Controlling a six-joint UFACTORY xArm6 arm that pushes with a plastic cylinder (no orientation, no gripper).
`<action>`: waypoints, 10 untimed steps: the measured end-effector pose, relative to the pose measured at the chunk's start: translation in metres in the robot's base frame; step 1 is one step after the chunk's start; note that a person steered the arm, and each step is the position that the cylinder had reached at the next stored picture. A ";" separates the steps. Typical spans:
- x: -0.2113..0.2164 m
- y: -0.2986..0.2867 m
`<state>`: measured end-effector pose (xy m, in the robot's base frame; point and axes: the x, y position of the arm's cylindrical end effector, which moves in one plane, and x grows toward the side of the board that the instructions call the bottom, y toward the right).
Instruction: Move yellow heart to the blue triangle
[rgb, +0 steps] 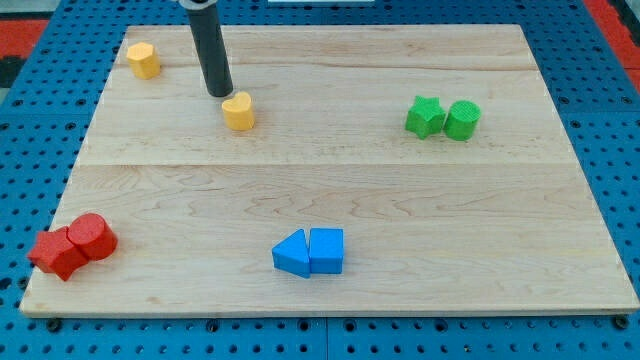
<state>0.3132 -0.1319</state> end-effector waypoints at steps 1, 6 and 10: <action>-0.010 0.001; 0.074 0.034; 0.147 0.085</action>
<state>0.4606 -0.0471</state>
